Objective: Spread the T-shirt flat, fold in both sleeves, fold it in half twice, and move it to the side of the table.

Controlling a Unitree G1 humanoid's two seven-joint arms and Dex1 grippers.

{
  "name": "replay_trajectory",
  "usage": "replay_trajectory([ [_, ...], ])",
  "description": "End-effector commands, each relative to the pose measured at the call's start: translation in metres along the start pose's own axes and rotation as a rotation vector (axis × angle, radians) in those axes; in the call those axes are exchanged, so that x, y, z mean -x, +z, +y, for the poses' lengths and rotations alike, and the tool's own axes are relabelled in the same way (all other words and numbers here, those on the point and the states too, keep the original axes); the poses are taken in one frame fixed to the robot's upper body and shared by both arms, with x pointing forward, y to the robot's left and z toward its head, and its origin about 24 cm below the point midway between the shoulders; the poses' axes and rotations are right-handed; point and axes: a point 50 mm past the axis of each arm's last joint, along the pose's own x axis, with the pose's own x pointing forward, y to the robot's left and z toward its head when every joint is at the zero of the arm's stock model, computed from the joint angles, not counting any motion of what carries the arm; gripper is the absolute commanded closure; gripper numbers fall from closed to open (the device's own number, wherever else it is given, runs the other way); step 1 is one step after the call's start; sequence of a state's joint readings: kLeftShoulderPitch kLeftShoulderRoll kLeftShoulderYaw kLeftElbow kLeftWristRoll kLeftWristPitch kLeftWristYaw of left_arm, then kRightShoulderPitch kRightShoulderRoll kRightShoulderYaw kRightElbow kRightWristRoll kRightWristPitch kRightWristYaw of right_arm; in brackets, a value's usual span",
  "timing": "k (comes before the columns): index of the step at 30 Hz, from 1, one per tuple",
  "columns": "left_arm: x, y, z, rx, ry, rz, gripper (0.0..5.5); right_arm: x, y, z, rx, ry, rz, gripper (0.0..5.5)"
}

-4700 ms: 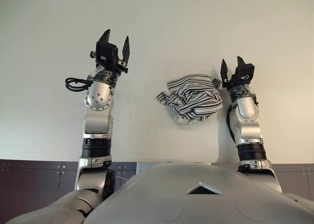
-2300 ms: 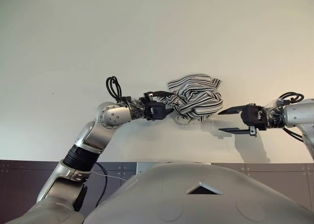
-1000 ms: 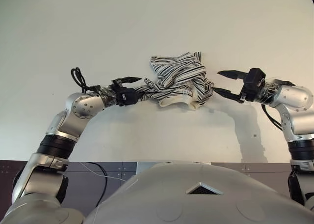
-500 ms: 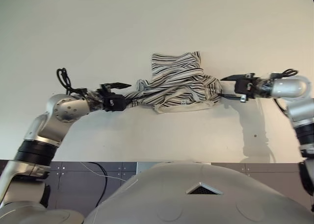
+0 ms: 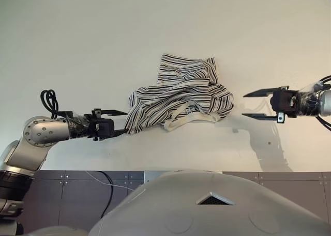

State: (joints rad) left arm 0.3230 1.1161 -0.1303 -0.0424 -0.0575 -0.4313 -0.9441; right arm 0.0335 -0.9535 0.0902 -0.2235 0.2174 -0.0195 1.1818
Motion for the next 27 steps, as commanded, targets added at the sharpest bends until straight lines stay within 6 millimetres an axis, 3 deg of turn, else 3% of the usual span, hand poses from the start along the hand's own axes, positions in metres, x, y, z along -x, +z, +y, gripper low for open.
replay_trajectory([
  [1,0.006,0.017,0.023,-0.072,0.12,-0.072,2.89,-0.003,-0.01,0.015,0.115,0.054,0.055,2.95],
  [4,0.007,0.043,0.038,-0.136,0.214,-0.194,2.89,-0.01,-0.018,0.029,0.173,0.078,0.059,2.95],
  [8,0.0,0.066,0.036,-0.17,0.204,-0.279,2.89,-0.027,-0.032,0.035,0.227,0.047,0.059,2.95],
  [10,-0.005,0.068,0.031,-0.174,0.177,-0.28,2.84,-0.038,-0.04,0.038,0.272,0.065,0.074,3.27],
  [14,-0.011,0.065,0.028,-0.186,0.146,-0.269,2.84,-0.05,-0.056,0.042,0.323,0.119,0.115,4.82],
  [23,-0.019,0.062,0.022,-0.222,0.094,-0.25,2.84,-0.063,-0.065,0.038,0.363,0.15,0.13,4.85],
  [27,-0.02,0.061,0.022,-0.223,0.101,-0.241,2.84,-0.064,-0.064,0.04,0.361,0.17,0.12,5.37],
])
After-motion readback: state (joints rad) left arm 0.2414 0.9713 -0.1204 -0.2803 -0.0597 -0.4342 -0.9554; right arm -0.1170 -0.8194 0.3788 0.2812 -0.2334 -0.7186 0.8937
